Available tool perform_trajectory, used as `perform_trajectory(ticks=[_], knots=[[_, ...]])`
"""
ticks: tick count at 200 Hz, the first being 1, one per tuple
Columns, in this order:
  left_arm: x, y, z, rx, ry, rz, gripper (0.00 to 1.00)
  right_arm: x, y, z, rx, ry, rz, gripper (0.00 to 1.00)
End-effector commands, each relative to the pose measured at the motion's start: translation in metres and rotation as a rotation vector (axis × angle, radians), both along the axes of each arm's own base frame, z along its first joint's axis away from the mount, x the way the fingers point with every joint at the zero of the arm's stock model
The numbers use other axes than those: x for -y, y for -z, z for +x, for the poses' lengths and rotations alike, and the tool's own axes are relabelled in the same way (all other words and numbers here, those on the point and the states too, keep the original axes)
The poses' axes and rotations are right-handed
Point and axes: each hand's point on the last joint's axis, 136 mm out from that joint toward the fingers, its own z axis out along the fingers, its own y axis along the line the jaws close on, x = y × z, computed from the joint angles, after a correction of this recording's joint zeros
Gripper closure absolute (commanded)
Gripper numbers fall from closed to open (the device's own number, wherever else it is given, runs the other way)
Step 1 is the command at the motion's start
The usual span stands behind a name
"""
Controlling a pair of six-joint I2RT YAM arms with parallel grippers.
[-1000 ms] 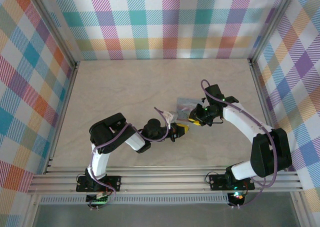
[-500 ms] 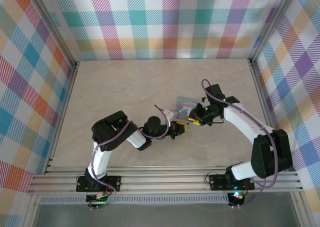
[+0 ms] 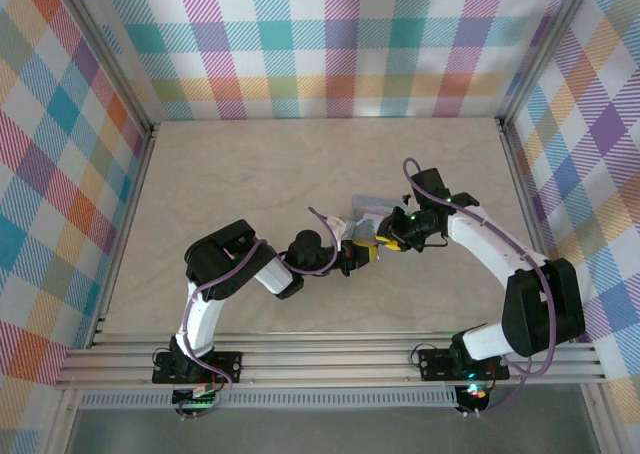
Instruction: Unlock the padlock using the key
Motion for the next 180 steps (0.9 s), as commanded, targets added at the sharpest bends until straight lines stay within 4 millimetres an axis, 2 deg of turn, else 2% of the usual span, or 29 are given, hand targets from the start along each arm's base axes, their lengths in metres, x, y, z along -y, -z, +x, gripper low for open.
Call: perform_trajectory(ticks=[1,94,142,180], knots=[[-0.003,-0.017,0.006,0.049,-0.01,-0.049,1.0,-0.005,-0.006,-0.002,0.002,-0.02,0.037,1.0],[-0.01,-0.019,-0.014,0.044,0.041,-0.042,1.0,0.007,-0.006,0.004,0.011,0.013,0.026,1.0],[-0.006,-0.033,-0.015,0.058,0.06,-0.071,1.0,0.005,-0.007,0.003,0.009,0.007,0.039,1.0],[-0.001,-0.032,-0.011,0.048,0.065,-0.077,1.0,0.005,-0.008,0.002,0.01,0.005,0.045,1.0]])
